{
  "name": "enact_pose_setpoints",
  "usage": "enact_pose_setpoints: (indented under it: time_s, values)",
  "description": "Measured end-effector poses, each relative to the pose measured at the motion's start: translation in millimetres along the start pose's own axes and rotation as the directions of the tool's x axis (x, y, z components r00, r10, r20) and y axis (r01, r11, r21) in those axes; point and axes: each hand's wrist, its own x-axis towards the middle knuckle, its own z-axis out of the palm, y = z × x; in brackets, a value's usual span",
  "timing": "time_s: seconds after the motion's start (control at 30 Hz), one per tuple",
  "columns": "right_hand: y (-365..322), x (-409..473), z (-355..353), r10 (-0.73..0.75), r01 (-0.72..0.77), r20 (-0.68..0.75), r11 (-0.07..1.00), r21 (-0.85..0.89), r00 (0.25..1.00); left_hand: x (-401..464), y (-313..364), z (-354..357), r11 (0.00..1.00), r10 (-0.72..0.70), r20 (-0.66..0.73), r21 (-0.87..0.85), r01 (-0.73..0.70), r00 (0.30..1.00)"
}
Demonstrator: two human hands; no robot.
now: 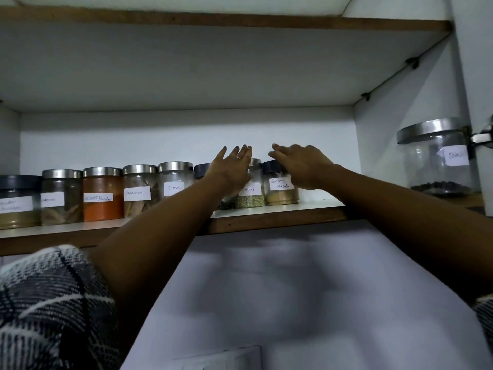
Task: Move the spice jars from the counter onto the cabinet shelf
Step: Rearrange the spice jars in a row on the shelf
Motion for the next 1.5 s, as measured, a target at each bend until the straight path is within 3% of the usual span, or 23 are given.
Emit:
enact_pose_setpoints:
  time_s: [0.07,0.17,0.33,0.47,0.6,0.77,0.97,1.17,1.5]
  values:
    - [3.8,-9.1,-13.4,-0.164,0.142,-0.128,0.976,-0.166,0.978,-6.8,2.3,-9.4,0.999,0.042,-0.086,0.033,-0.039,0.995]
    - [13.8,-28.7,-39.6,-0.313,0.271,-0.087,0.908,-0.318,0.946,-25.6,9.2,-26.7,0.994,0.103,-0.206,0.044,-0.096,0.973]
    - [47.3,-66.3,-88.4,-0.238,0.197,-0.078,0.915,-0.352,0.968,-58.4,17.8,-53.4,0.979,0.187,-0.379,-0.010,-0.206,0.906]
    - [74.3,-101.6,-116.6,-0.100,0.060,-0.124,0.954,-0.293,0.987,-75.7,25.4,-71.7,0.971,0.149,-0.457,-0.102,-0.218,0.877]
    - [98.5,-137.5,-132.0,0.089,-0.106,-0.116,0.983,-0.147,0.989,-90.5,47.4,-83.3,0.954,0.120,-0.438,-0.197,-0.225,0.891]
    - [130.9,-166.3,-142.2,0.332,-0.338,0.083,0.937,0.085,0.940,-85.0,87.6,-110.3,0.897,0.093,-0.419,-0.359,-0.259,0.903]
    - [157.8,-183.3,-127.6,0.300,-0.339,0.223,0.927,0.163,0.927,-58.1,152.5,-132.9,0.819,0.113,-0.309,-0.509,-0.265,0.944]
    - [168.7,-190.1,-107.7,0.212,-0.255,0.179,0.929,0.269,0.961,-27.5,213.2,-155.0,0.746,0.126,-0.242,-0.616,-0.252,0.962]
    - [178.8,-181.1,-88.4,0.176,-0.201,0.103,0.916,0.347,0.979,-5.2,231.9,-153.9,0.848,0.099,-0.190,-0.497,-0.182,0.977]
